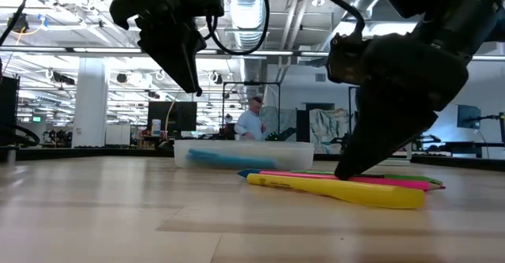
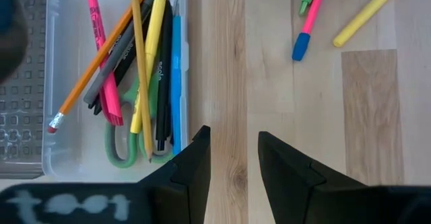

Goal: Pick & place school supplies into a supply box
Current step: Put the green pen into the supply box

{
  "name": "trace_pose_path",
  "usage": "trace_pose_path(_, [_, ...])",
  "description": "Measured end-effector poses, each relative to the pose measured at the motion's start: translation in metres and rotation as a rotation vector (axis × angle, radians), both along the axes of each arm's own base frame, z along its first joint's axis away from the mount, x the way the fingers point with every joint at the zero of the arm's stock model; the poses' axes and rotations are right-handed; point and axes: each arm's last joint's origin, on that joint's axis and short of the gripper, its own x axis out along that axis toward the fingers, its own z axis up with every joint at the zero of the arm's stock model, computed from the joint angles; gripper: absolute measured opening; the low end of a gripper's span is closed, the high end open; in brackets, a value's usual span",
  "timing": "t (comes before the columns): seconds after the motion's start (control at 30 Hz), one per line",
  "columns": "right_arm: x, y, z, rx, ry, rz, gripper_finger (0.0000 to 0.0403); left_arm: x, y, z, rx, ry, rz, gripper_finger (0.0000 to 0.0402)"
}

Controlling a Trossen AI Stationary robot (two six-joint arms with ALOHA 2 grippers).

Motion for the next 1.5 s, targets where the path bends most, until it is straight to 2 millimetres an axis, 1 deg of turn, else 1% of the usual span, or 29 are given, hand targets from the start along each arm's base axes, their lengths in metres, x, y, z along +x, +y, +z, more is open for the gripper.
trace_pose_path(0.23, [0.004,-0.002,0.002,0.057,-0.011,0.027,0.0097,0.0,0.0,0.0,-0.003,0.0,0.006,0.0114])
trace_pose_path(0.43, [0.006,-0.003,0.003,0.076,-0.027,0.032,0.0092,0.0,0.0,0.0,-0.003,0.0,0.006,0.0114])
trace_pose_path(0.77, [-0.003,-0.006,-0.002,0.015,0.088,0.024,0.0092,0.0,0.0,0.0,-0.003,0.0,0.006,0.0114])
trace_pose_path(0.9, [-0.005,-0.008,-0.003,-0.016,0.108,0.011,0.0087,0.0,0.0,0.0,-0.004,-0.001,0.007,0.0114])
trace_pose_path(1.03, [-0.006,-0.009,-0.003,-0.036,0.108,-0.009,0.0065,0.0,0.0,0.0,-0.008,-0.002,0.016,0.0114])
trace_pose_path(1.2, [-0.006,-0.01,-0.004,-0.054,0.108,-0.021,0.002,0.0,0.001,0.0,0.008,-0.006,0.024,0.0114])
trace_pose_path(1.27, [-0.006,-0.011,-0.004,-0.056,0.111,-0.022,0.001,0.0,0.001,0.0,0.011,-0.006,0.027,0.0114])
trace_pose_path(1.5, [-0.007,-0.012,-0.005,-0.056,0.102,-0.074,0.0024,0.0,0.001,0.0,0.022,-0.009,0.032,0.0114])
